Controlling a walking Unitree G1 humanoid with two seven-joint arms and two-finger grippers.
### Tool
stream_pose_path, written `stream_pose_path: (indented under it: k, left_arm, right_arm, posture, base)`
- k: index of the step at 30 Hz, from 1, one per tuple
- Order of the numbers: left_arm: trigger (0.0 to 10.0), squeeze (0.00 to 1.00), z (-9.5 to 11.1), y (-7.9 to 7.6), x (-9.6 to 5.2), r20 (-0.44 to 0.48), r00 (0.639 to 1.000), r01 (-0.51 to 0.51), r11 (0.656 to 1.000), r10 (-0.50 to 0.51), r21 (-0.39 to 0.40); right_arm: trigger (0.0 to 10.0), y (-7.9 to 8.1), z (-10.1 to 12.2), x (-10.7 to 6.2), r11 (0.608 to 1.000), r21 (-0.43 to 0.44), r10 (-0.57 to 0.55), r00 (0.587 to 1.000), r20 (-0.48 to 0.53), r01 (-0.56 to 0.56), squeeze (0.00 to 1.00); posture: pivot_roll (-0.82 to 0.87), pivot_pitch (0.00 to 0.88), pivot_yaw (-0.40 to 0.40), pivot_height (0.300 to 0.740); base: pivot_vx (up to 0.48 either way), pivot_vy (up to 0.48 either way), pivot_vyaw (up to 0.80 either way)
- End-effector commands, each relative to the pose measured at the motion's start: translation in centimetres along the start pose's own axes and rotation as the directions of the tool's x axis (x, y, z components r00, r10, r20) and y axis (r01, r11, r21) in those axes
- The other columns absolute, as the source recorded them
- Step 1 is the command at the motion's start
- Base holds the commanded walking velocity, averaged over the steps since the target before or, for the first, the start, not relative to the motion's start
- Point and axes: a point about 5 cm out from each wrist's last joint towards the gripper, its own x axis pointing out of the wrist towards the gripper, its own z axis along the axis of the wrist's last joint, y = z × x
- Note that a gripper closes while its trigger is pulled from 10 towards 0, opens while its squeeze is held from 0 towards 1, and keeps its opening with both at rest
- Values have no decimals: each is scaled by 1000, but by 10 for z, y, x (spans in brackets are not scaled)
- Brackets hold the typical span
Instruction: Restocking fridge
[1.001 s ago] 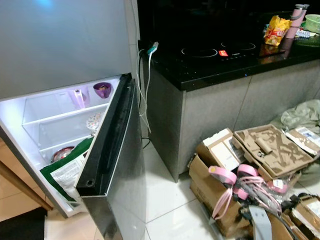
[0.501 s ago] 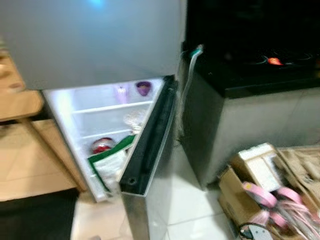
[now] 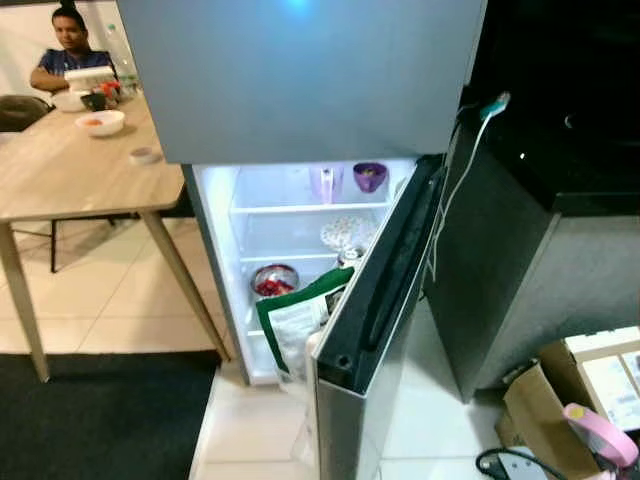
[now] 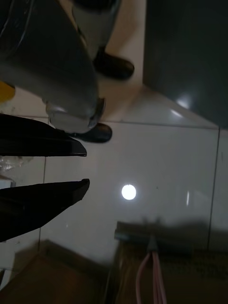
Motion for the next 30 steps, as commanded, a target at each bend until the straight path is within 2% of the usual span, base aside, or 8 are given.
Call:
stream_pose_path:
  k: [1, 12, 21, 24, 27, 28, 29, 30]
  left_arm:
    - [10000, 0, -4, 3, -1, -16, 1000, -9, 1000, 9, 8]
    - [10000, 0, -4, 2, -1, -17, 1000, -7, 1000, 7, 11]
    - [10000, 0, -3, 2, -1, -14, 1000, -5, 1000, 5, 11]
    - [10000, 0, -4, 2, -1, -15, 1000, -5, 1000, 5, 10]
    - [10000, 0, -4, 2, -1, -18, 1000, -4, 1000, 5, 11]
    - [10000, 0, -4, 2, -1, -18, 1000, -4, 1000, 5, 11]
    - [10000, 0, -5, 2, -1, -21, 1000, -2, 1000, 2, 14]
    - [10000, 0, -5, 2, -1, -21, 1000, -2, 1000, 2, 14]
  right_arm:
    - [10000, 4, 5, 1, 1000, -4, 9, 1000, 11, -9, 0]
    - [10000, 5, 7, 2, 999, 38, 12, 999, 36, -14, 0]
    - [10000, 4, 16, 2, 985, 173, 14, 995, 98, -31, 0]
    - [10000, 8, 23, 2, 975, 202, 59, 988, 140, -87, 0]
    - [10000, 18, 45, 2, 949, 236, 149, 956, 252, -210, 0]
    - [10000, 18, 45, 2, 949, 236, 149, 956, 252, -210, 0]
    - [10000, 30, 77, 0, 913, 219, 247, 893, 377, -345, 0]
    - [10000, 30, 77, 0, 913, 219, 247, 893, 377, -345, 0]
  posture:
    - [-95, 0, -19, 740]
    - [-91, 0, -17, 740]
    - [-91, 0, -17, 740]
    - [-90, 0, -21, 740]
    - [-93, 0, -19, 740]
    - [-93, 0, -19, 740]
    - [-92, 0, -13, 740]
    - [-92, 0, -13, 740]
  base:
    - [0, 0, 669]
    - [0, 0, 678]
    - [0, 0, 0]
    - [0, 0, 0]
    - [0, 0, 0]
    - [0, 0, 0]
    - [0, 0, 0]
    - [0, 0, 0]
